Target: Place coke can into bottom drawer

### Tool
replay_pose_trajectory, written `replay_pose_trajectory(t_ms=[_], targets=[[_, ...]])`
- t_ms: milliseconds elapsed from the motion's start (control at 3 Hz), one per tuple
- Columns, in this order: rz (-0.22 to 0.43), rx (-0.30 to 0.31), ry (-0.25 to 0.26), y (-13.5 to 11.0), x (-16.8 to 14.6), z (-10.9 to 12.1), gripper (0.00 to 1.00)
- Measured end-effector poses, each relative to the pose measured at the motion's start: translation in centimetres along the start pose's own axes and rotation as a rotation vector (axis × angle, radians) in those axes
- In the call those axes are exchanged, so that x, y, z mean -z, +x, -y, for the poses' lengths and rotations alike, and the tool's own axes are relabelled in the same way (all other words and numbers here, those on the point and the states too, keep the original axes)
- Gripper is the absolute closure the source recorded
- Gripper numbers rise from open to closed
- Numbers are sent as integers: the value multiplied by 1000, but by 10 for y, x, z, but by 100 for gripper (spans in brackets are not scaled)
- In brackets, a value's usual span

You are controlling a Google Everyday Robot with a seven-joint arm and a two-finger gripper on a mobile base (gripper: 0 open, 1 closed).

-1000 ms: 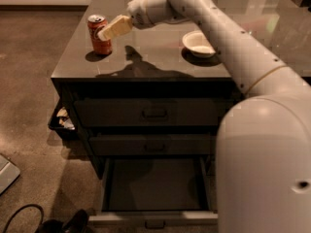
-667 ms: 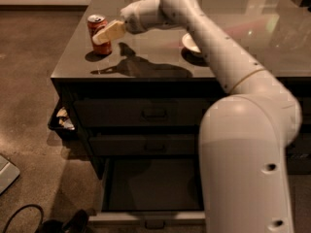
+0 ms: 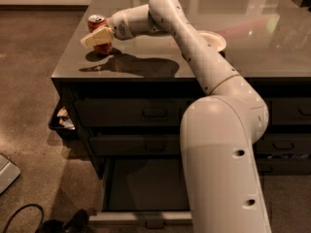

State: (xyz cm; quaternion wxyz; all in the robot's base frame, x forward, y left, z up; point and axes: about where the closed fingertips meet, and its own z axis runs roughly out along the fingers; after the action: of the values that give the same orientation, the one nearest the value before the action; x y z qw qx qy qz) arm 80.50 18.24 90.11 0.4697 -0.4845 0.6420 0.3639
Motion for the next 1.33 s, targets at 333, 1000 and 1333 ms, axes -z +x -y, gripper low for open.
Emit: replay_pose_trajectory(t_ms=[333, 1000, 1333], targets=[[23, -13, -63, -2, -17, -14, 42], [52, 4, -58, -13, -2, -21, 88], [58, 30, -28, -24, 24, -26, 100]])
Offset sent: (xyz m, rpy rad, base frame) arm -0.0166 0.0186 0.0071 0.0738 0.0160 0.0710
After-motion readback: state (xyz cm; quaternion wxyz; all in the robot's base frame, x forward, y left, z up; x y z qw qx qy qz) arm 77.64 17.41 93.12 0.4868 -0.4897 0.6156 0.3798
